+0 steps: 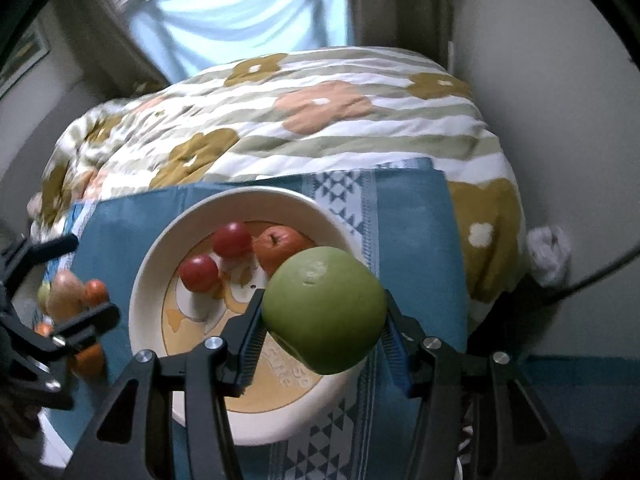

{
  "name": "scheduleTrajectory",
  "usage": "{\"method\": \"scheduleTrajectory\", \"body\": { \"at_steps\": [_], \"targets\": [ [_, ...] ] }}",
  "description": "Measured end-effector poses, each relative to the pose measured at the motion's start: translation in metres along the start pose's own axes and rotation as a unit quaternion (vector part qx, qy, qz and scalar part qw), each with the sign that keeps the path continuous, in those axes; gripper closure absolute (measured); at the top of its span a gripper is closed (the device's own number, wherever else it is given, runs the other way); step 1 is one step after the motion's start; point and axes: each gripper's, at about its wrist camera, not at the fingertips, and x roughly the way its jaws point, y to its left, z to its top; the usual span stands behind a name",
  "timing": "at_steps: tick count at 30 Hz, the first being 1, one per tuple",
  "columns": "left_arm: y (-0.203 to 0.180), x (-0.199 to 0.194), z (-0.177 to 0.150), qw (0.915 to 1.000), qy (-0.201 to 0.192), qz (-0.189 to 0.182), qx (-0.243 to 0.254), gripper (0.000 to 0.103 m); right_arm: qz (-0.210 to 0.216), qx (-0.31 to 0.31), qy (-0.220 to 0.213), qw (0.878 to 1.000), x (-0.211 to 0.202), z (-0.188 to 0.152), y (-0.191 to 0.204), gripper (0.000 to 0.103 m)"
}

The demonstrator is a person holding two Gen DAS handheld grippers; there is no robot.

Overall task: Organize fruits
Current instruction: 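Lower the green pomelo onto the duck plate and open the right tool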

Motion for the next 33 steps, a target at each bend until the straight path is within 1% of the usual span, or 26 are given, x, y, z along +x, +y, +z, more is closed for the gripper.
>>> {"method": "scheduleTrajectory", "body": {
  "at_steps": [5,9,12,13,14,15,16,17,25,33],
  "targets": [
    [0.007,0.0,-0.01,0.9999,0.008,0.004,-0.01,0.0,0.008,-0.025,0.003,1.0,0.017,0.0,0.007,0.054],
    [0.009,0.0,-0.013,0.9998,0.011,0.004,-0.017,0.0,0.002,-0.033,0.0,0.999,0.021,0.001,0.012,0.054],
    [0.008,0.0,-0.01,0.9997,0.011,0.004,-0.02,0.0,0.005,-0.028,-0.003,1.0,0.021,0.0,0.011,0.053],
    [0.008,-0.001,-0.01,0.9997,0.01,0.004,-0.02,0.0,0.008,-0.025,-0.01,1.0,0.018,-0.001,0.01,0.051],
    [0.008,-0.002,-0.01,0.9998,0.008,0.004,-0.02,0.0,0.011,-0.023,-0.016,1.0,0.016,-0.001,0.009,0.035],
    [0.008,-0.003,-0.01,0.9997,0.007,0.005,-0.021,0.0,0.012,-0.021,-0.022,0.999,0.013,-0.001,0.008,0.01],
    [0.007,-0.005,-0.011,0.9997,0.005,0.005,-0.022,0.0,0.011,-0.021,-0.027,0.999,0.01,0.0,0.007,0.002],
    [0.007,-0.006,-0.011,0.9997,0.004,0.006,-0.023,0.0,0.011,-0.02,-0.032,0.999,0.008,0.0,0.006,0.0],
    [0.001,-0.028,-0.013,0.9992,-0.013,0.017,-0.034,0.0,0.011,-0.007,-0.047,0.999,-0.016,-0.004,-0.001,0.0],
    [-0.005,-0.07,-0.021,0.997,-0.047,0.036,-0.05,0.0,0.023,-0.009,-0.06,0.998,-0.051,-0.008,0.0,0.0]
  ]
}}
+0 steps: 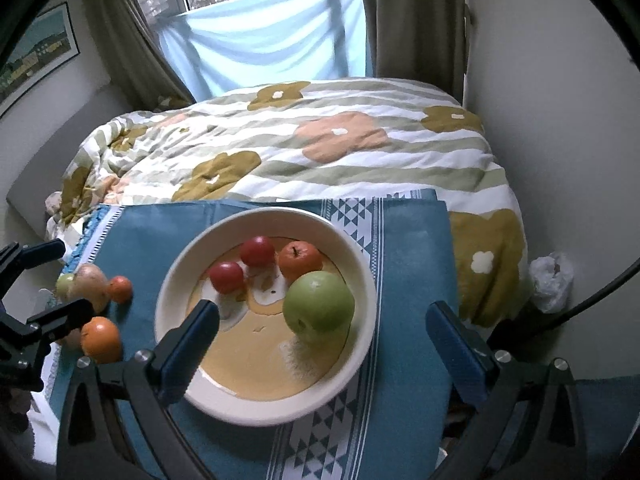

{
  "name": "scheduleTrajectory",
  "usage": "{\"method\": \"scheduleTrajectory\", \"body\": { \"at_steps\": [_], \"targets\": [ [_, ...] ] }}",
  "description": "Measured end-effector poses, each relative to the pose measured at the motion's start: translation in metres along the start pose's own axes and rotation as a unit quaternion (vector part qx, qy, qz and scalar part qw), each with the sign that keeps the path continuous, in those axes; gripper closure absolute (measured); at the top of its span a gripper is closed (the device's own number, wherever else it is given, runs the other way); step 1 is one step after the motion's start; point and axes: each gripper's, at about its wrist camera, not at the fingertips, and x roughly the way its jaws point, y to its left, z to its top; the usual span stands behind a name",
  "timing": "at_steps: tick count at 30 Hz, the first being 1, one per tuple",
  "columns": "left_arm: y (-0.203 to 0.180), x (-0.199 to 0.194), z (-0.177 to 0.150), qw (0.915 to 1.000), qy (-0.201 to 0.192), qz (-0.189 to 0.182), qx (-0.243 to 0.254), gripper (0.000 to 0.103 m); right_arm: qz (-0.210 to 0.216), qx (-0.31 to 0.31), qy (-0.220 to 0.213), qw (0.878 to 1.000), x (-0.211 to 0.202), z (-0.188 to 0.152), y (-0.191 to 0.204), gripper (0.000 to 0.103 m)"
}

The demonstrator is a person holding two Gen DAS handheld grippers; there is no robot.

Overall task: Organize fruits
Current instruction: 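Lower the green pomelo onto the duck plate and open the right tool, then lift both tools away from the plate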

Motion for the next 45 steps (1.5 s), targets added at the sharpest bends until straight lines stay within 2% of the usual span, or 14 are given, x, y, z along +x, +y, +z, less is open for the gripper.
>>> {"method": "scheduleTrajectory", "body": {
  "at_steps": [7,12,22,28,31,34,39,45],
  "targets": [
    [0.007,-0.052,-0.017,0.9986,-0.031,0.026,-0.035,0.0,0.022,-0.017,-0.01,1.0,-0.041,-0.004,0.012,0.0],
    [0.016,-0.094,-0.038,0.9948,-0.051,0.063,-0.061,0.0,0.041,-0.042,-0.015,0.998,-0.066,-0.01,0.027,0.0],
    [0.056,-0.159,-0.101,0.9778,-0.052,0.143,-0.144,0.0,0.094,-0.074,-0.009,0.993,-0.084,-0.024,0.069,0.0],
    [0.089,-0.179,-0.126,0.9695,-0.051,0.168,-0.171,0.0,0.109,-0.105,-0.01,0.988,-0.085,-0.033,0.107,0.0],
    [0.105,-0.178,-0.133,0.9697,-0.048,0.169,-0.17,0.0,0.111,-0.112,-0.008,0.988,-0.082,-0.036,0.121,0.0],
    [0.123,-0.173,-0.138,0.9735,-0.042,0.158,-0.16,0.0,0.114,-0.11,0.0,0.987,-0.074,-0.039,0.14,0.0],
    [0.153,-0.154,-0.142,0.9854,-0.023,0.113,-0.125,0.0,0.108,-0.092,0.019,0.99,-0.058,-0.045,0.163,0.0],
    [0.183,-0.114,-0.148,0.9956,0.008,0.062,-0.07,0.0,0.075,-0.085,0.045,0.993,-0.027,-0.057,0.194,0.0]
  ]
}}
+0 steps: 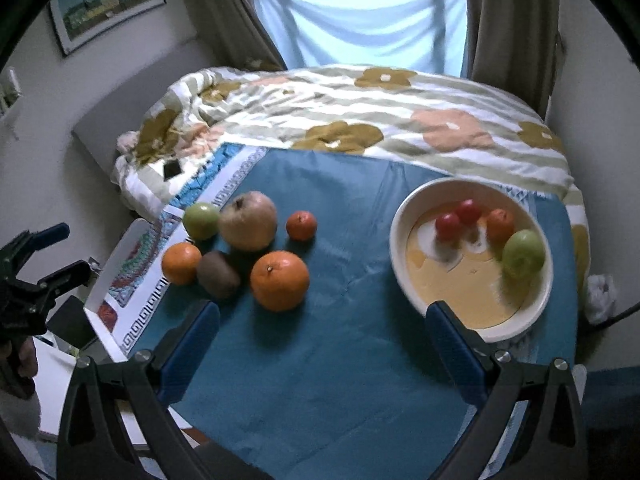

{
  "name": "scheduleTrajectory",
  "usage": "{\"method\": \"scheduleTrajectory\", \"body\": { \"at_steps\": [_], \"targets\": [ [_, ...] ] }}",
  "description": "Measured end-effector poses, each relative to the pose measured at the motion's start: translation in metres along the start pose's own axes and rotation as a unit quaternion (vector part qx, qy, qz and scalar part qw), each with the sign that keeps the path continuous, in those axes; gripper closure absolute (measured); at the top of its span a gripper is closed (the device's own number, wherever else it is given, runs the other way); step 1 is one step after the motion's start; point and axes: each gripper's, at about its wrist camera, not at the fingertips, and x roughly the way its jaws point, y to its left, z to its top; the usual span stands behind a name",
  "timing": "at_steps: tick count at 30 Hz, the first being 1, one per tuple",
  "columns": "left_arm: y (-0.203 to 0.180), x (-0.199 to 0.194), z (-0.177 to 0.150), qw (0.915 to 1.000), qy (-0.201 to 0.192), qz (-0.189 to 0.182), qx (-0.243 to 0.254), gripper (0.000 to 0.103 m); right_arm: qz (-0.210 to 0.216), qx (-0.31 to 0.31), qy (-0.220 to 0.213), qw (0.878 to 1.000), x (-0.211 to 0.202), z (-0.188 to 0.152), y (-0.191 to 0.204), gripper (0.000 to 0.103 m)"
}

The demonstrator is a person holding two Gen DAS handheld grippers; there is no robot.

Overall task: Organize fruits
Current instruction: 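Lift both tools away from the plate, then grasp an orange with the left tool while the right tool grasps another orange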

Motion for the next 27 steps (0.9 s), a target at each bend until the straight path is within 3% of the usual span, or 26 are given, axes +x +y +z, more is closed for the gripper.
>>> {"method": "scheduleTrajectory", "body": {
  "at_steps": [8,18,25,27],
  "targets": [
    [0.02,0.065,0.0,0.9968,0.034,-0.044,0.057,0.0,-0.045,0.033,0.02,0.998,0.044,-0.004,0.016,0.0],
    [-0.003,0.108,-0.006,0.9828,0.043,-0.095,0.152,0.0,-0.072,0.037,0.042,0.996,0.085,-0.013,0.033,0.0],
    [-0.013,0.124,-0.005,0.975,0.055,-0.119,0.18,0.015,-0.083,0.038,0.045,0.995,0.096,-0.015,0.037,0.0],
    [-0.013,0.125,-0.006,0.9739,0.056,-0.121,0.184,0.023,-0.086,0.037,0.045,0.995,0.097,-0.014,0.038,0.0]
  ]
}}
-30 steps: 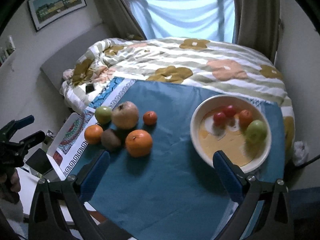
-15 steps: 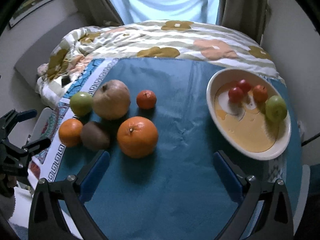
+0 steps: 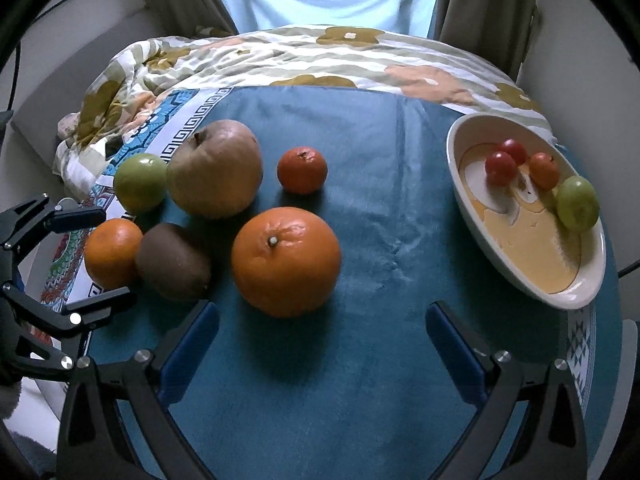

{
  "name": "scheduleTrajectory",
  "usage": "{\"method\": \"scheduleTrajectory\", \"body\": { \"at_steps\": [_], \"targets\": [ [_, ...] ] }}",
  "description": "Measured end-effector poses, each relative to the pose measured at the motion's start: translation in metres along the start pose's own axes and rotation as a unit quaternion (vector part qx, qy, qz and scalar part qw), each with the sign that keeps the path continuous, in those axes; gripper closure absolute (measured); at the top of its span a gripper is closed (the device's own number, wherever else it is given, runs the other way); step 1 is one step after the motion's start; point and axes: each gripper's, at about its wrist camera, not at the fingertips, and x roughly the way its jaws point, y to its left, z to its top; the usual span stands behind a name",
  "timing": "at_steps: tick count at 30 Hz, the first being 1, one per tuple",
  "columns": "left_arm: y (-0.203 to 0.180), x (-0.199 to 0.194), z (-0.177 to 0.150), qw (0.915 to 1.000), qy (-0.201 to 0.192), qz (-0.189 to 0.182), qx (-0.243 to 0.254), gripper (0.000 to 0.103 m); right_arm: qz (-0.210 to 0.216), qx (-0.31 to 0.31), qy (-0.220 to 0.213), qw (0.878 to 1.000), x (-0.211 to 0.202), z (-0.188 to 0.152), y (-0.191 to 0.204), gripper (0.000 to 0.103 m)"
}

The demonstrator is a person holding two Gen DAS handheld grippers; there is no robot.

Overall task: Organize fruits
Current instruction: 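Grasp an orange with the left tool while the right tool grasps another orange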

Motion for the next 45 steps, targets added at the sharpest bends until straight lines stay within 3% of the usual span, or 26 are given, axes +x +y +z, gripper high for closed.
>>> {"method": "scheduleTrajectory", "body": {
  "at_steps": [4,8,15,20,23,31,36,45],
  "targets": [
    [0.003,0.004,-0.001,0.9999,0.006,-0.004,-0.011,0.027,0.001,-0.004,0.001,1.0,0.004,0.002,0.001,0.0],
    [0.005,0.005,-0.004,0.9999,0.008,0.011,-0.009,0.039,0.003,-0.016,0.005,1.0,0.008,0.005,0.006,0.006],
    [0.008,0.003,-0.006,0.9997,0.011,0.007,-0.019,0.039,0.008,-0.032,0.011,0.999,0.017,0.006,0.011,0.017],
    [0.011,0.001,-0.01,0.9994,0.013,0.009,-0.031,0.039,0.008,-0.038,0.01,0.999,0.021,0.009,0.014,0.017],
    [0.014,0.0,-0.013,0.9991,0.015,0.012,-0.037,0.039,0.009,-0.042,0.011,0.999,0.024,0.013,0.016,0.027],
    [0.017,-0.002,-0.016,0.9983,0.015,0.017,-0.054,0.039,0.01,-0.04,0.003,0.999,0.029,0.02,0.016,0.029],
    [0.017,-0.004,-0.016,0.9972,0.015,0.028,-0.067,0.039,0.025,-0.044,0.001,0.999,0.03,0.021,0.017,0.045],
    [0.015,-0.024,-0.013,0.9929,0.012,0.059,-0.103,0.039,0.048,-0.06,-0.014,0.997,0.015,0.018,0.016,0.046]
  ]
}}
